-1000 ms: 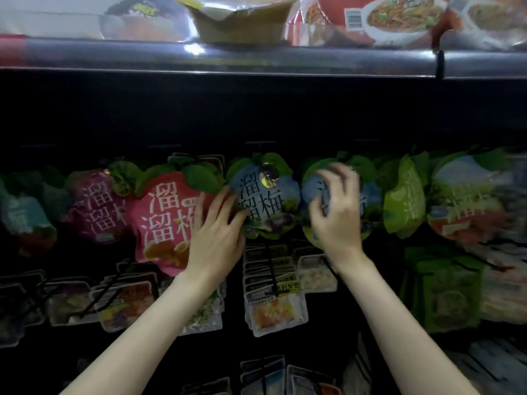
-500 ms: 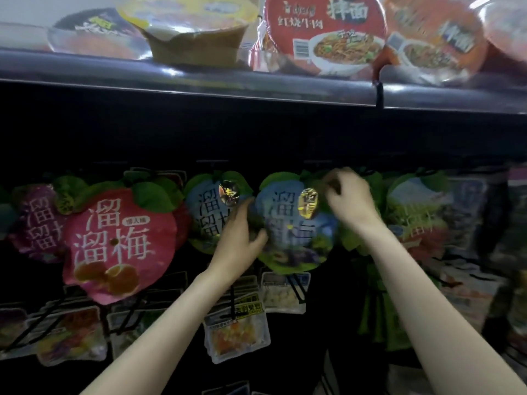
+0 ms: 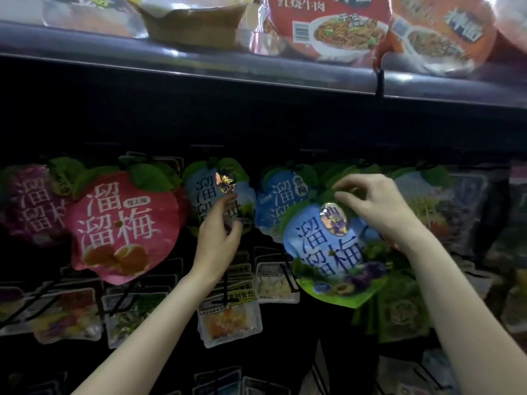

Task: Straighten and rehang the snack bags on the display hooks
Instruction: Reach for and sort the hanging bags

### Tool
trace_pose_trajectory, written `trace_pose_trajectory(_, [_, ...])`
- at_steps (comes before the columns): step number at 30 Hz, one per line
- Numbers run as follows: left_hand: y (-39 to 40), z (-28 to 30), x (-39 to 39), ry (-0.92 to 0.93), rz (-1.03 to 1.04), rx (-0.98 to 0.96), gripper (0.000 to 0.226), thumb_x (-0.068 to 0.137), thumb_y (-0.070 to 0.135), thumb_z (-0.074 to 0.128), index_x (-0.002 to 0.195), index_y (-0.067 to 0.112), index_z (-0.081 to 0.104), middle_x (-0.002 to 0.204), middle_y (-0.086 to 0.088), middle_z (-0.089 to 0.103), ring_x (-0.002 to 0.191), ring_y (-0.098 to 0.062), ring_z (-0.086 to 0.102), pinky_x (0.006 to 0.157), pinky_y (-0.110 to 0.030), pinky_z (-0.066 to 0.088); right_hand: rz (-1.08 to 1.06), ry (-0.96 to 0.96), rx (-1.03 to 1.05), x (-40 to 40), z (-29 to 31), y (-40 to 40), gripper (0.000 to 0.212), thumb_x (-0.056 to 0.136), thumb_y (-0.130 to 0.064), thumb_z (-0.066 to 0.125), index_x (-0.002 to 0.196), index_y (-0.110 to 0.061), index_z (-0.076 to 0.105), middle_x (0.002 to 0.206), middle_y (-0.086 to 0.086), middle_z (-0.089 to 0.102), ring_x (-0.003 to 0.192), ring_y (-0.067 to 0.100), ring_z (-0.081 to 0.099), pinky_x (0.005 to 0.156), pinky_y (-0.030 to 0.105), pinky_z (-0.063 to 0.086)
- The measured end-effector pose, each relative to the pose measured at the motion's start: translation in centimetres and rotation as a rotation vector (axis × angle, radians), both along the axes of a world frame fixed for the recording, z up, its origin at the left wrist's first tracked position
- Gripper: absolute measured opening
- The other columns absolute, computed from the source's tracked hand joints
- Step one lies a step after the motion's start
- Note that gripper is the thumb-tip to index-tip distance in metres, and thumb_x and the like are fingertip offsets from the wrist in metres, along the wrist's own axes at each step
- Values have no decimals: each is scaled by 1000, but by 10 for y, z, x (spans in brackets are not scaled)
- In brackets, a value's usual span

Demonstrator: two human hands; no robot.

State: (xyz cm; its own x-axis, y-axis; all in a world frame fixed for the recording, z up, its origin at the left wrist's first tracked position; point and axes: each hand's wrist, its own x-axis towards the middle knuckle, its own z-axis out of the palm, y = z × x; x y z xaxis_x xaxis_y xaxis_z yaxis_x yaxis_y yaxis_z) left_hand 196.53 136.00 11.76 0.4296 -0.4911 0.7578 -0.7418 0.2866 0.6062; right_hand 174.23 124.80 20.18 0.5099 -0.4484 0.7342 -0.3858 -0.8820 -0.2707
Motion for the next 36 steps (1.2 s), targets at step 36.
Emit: trace_pose_trajectory(36, [37, 24, 47, -800, 524, 14, 47, 92, 20, 36, 136, 3, 45, 147, -12, 35, 139, -23, 19, 114, -35, 17, 491, -369, -87, 167, -8, 38, 29, 89, 5, 51, 110, -6, 68, 101, -6, 54, 98, 10, 54, 86, 6, 41])
